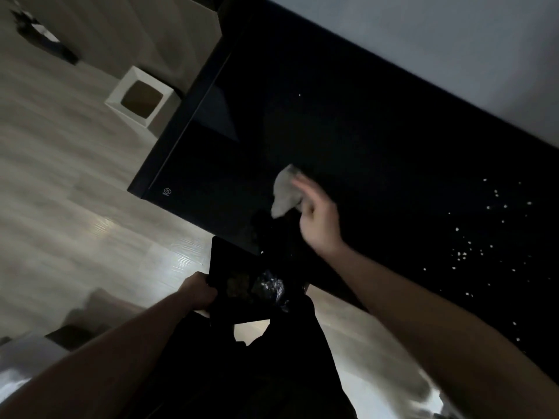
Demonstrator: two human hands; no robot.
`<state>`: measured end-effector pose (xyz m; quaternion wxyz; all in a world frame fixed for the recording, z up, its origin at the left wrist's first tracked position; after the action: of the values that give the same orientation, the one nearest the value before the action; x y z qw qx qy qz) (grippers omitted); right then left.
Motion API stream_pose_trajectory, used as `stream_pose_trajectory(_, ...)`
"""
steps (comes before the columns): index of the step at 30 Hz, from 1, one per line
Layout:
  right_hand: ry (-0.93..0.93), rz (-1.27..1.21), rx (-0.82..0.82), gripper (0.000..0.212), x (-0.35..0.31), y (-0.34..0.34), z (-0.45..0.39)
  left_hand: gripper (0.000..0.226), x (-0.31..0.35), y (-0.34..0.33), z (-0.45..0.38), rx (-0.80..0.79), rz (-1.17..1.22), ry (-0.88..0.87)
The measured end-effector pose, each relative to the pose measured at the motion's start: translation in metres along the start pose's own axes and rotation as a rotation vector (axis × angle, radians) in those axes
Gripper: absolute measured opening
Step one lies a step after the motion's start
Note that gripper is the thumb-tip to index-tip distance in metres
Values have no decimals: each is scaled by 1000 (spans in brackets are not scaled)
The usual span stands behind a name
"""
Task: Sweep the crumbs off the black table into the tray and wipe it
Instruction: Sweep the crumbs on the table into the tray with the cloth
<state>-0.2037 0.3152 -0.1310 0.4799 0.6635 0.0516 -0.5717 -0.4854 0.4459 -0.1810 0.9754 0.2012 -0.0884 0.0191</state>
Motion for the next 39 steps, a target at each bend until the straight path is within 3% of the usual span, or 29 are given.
stream_pose_trajectory(3,-92,61,114,59,2,28,-70,28,-3,2,-2,6,2,-1)
stream_pose_trajectory(9,-178,185,176,56,11,51,-194,19,-5,4,-9,8,14,-2)
stream_pose_trajectory(16,-126,629,-53,62,25,16,-256,12,-6,3,-15,20,24,-4)
stream_pose_trajectory(22,170,618,-87,59,27,-16,-154,19,-4,10,-10,3,63,21)
stream_pose_trajectory(26,239,459,-175,63,25,-43,-43,29,-1,16,-4,-24,44,17)
stream_pose_trajectory(28,225,374,-212,65,24,-57,12,24,-2,19,-5,-33,30,15)
stream_pose_trajectory(32,122,204,-262,67,13,-76,102,43,-17,22,-22,-69,32,-11)
stream_pose_trajectory(35,-6,99,-222,65,-7,-86,147,22,-5,28,-7,-55,3,-31)
stream_pose_trajectory(39,-167,-5,-93,67,-23,-78,160,13,3,32,2,-43,-79,-65)
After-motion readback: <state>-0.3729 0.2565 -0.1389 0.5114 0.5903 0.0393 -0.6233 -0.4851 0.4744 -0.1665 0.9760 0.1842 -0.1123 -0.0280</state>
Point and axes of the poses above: each hand's wrist, its own z-axis away from the middle knuckle, its own y-axis out of the back of the hand, x = y × z, the point moved 1 cm from there along -z, towards the middle knuckle, and after that the axes turned 7 degrees about z, right-handed, at the moved point
